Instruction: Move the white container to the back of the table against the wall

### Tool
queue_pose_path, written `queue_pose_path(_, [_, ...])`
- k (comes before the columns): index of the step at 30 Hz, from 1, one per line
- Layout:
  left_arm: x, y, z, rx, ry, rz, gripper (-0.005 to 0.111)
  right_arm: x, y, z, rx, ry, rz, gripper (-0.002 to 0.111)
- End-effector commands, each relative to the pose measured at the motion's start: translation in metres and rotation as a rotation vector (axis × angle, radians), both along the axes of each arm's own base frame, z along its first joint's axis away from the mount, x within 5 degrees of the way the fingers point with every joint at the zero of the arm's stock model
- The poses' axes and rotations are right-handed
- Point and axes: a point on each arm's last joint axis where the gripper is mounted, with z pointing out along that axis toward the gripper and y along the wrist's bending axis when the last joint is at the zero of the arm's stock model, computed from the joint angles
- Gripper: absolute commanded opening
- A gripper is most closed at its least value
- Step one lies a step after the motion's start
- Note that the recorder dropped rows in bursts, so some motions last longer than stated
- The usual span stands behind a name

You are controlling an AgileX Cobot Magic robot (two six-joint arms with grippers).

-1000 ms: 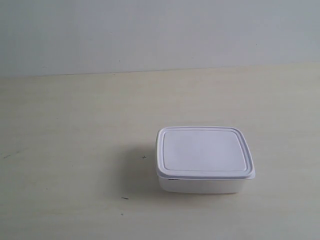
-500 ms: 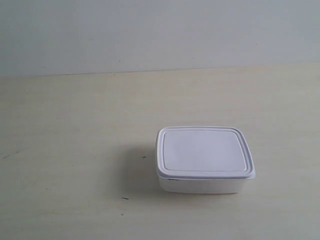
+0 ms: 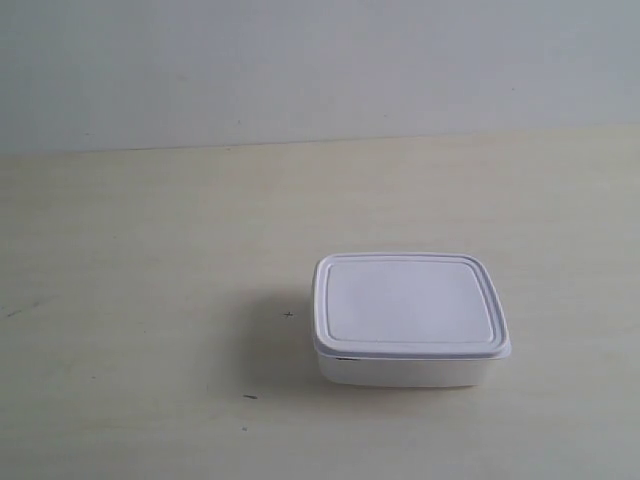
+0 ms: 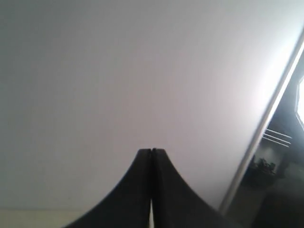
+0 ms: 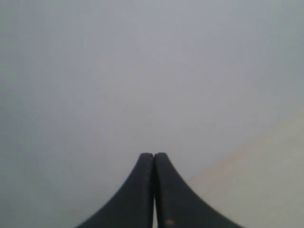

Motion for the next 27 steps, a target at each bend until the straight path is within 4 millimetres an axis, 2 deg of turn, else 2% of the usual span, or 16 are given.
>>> queue_pose_path(1, [0.021,-0.007,-0.007,0.011,0.090,-0.146,0.000,0.013,0.014,0.013,-0.056,0.091,0.165,0.000])
queue_pose_path(5, [0.038,-0.011,-0.021,0.015,0.183,-0.236,0.000,0.024,0.040,0.025,-0.154,0.027,0.472,0.000])
queue_pose_path(7, [0.045,-0.015,-0.027,0.004,0.226,-0.290,0.000,0.031,0.046,0.027,-0.138,0.011,0.565,0.000])
queue_pose_path(12, [0.055,-0.035,-0.041,0.030,0.304,-0.421,0.000,0.057,0.046,0.010,-0.146,0.161,0.592,0.000])
queue_pose_path(16, [0.063,-0.050,-0.051,0.086,0.370,-0.434,0.000,0.072,0.045,-0.003,-0.171,0.255,0.606,0.000])
queue_pose_path(21, [0.071,-0.073,-0.062,0.177,0.441,-0.455,0.000,0.081,0.045,-0.013,-0.202,0.326,0.635,0.000])
queue_pose_path(27, [0.078,-0.100,-0.078,0.321,0.561,-0.471,0.000,0.084,0.057,-0.022,-0.256,0.378,0.710,0.000])
